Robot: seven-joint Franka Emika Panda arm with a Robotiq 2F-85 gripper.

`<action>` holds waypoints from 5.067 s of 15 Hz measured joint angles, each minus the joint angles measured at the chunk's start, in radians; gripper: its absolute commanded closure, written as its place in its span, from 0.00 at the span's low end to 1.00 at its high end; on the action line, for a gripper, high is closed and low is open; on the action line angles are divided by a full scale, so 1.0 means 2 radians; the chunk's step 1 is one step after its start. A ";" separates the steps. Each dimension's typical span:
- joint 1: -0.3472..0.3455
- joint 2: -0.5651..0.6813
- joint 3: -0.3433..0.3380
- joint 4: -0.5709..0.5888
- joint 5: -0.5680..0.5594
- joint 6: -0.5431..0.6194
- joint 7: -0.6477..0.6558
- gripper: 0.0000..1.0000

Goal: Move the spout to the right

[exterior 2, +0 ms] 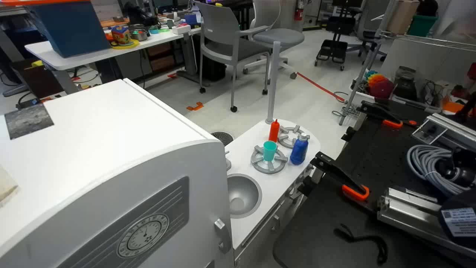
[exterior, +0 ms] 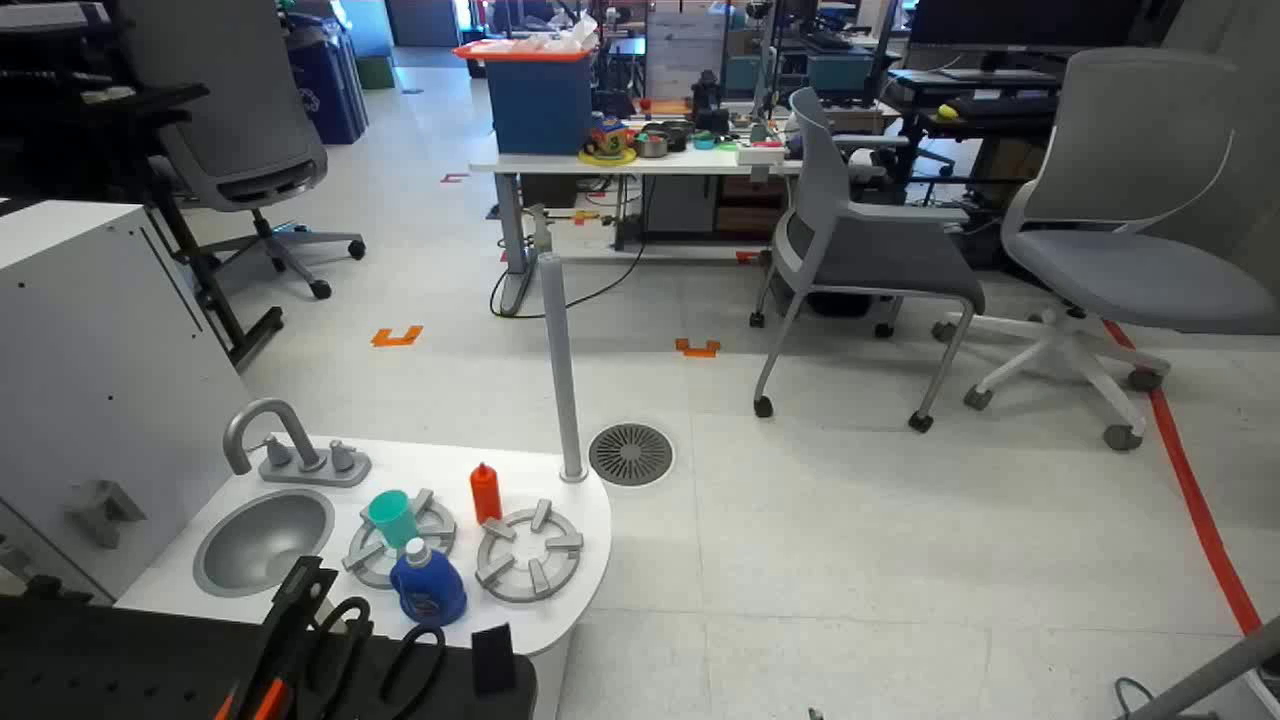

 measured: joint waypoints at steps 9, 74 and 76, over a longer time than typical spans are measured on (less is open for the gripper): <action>0.000 0.000 0.000 0.000 0.000 0.000 0.000 0.00; 0.138 0.799 -0.129 0.369 -0.023 0.510 0.282 0.00; 0.107 0.783 -0.130 0.380 -0.022 0.486 0.288 0.00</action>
